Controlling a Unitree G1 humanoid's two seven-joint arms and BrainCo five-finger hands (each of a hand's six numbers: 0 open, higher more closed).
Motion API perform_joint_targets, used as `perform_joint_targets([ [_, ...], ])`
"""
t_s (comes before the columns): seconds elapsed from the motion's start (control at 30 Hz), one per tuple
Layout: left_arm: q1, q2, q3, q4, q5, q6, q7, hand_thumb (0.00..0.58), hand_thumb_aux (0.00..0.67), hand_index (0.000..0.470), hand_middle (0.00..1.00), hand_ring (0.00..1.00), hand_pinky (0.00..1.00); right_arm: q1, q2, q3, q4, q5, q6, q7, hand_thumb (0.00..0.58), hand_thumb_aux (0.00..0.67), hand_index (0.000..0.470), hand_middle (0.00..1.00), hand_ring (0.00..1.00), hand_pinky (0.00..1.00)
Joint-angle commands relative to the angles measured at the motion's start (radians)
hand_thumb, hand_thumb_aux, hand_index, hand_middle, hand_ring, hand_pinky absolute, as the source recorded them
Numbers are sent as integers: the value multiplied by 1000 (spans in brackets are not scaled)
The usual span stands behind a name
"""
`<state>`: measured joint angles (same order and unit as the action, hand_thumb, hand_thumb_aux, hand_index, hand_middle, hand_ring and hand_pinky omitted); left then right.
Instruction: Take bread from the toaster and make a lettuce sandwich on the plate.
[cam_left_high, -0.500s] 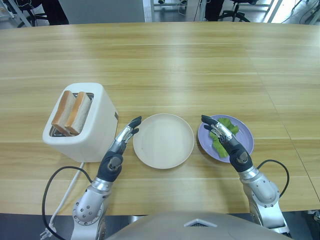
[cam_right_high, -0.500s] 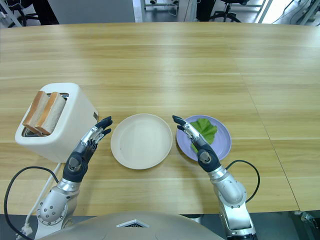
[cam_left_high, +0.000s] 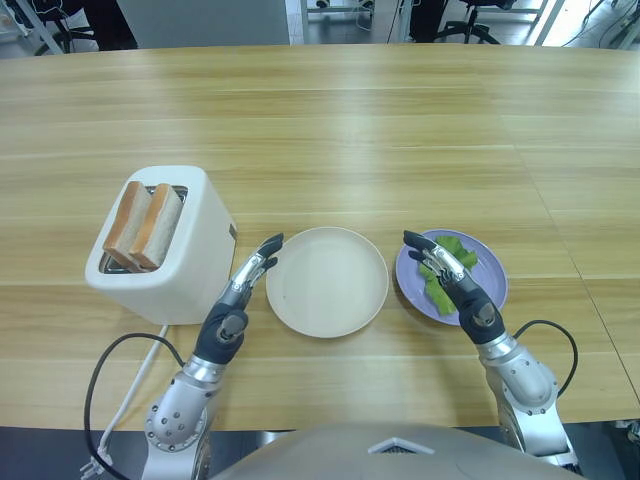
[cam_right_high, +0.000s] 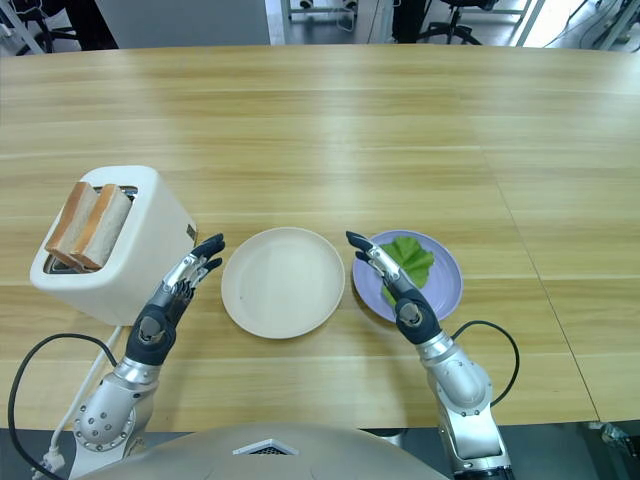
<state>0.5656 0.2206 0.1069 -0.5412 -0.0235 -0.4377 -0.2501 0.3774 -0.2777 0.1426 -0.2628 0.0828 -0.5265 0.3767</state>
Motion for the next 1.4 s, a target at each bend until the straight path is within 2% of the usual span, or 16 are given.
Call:
perform_joint_targets([
  [0.03, -151, 61, 350, -120, 126, 112, 173, 0, 0, 0, 0, 0, 0, -7, 2, -10, 16, -2, 4, -4, 0, 0, 0, 0, 0, 0],
  [0.1, -221, 137, 491, -101, 285, 161, 224, 0, 0, 0, 0, 0, 0, -4, 9, -6, 17, -5, 1, -10, 0, 0, 0, 0, 0, 0],
  [0.17, -263, 200, 567, -62, 354, 212, 240, 0, 0, 0, 0, 0, 0, -1, 14, 1, 19, -9, -3, -13, 0, 0, 0, 0, 0, 0],
  [0.33, -282, 309, 611, 74, 590, 335, 276, 0, 0, 0, 0, 0, 0, -9, 14, 4, 27, -5, -6, -4, 0, 0, 0, 0, 0, 0],
  [0.47, -289, 363, 525, 210, 731, 421, 271, 0, 0, 0, 0, 0, 0, -10, 11, 0, 22, 1, -3, -2, 0, 0, 0, 0, 0, 0],
  [0.6, -321, 398, 363, 344, 809, 512, 186, 0, 0, 0, 0, 0, 0, -8, 9, -4, 18, 4, -5, -3, 0, 0, 0, 0, 0, 0],
  [0.77, -355, 408, 256, 361, 795, 570, 114, 0, 0, 0, 0, 0, 0, -4, 6, -7, 15, 9, -5, -1, 0, 0, 0, 0, 0, 0],
  [1.03, -391, 454, 173, 364, 832, 633, 84, 0, 0, 0, 0, 0, 0, 3, 5, -10, 5, 10, -4, -4, 0, 0, 0, 0, 0, 0],
  [1.07, -394, 459, 169, 364, 832, 638, 83, 164, 102, 70, 0, 0, 0, 3, 5, -10, 4, 10, -4, -4, 0, 0, 0, 0, 0, 0],
  [1.1, -395, 464, 167, 362, 837, 643, 86, 485, 399, 274, 0, 0, 0, 3, 5, -10, 3, 10, -4, -4, 0, 0, 0, 0, 0, 0],
  [1.13, -395, 469, 167, 361, 840, 649, 89, 527, 468, 321, 0, 0, 0, 3, 5, -9, 2, 11, -3, -4, 0, 0, 0, 0, 0, 0],
  [1.17, -395, 474, 169, 358, 836, 652, 91, 580, 670, 460, 0, 0, 0, 2, 5, -9, 0, 11, -2, -4, 0, 0, 0, 0, 0, 0],
  [1.4, -388, 469, 187, 337, 760, 658, 85, 580, 670, 460, 0, 0, 0, 2, 7, -2, -7, 5, 1, -5, 0, 0, 0, 0, 0, 0],
])
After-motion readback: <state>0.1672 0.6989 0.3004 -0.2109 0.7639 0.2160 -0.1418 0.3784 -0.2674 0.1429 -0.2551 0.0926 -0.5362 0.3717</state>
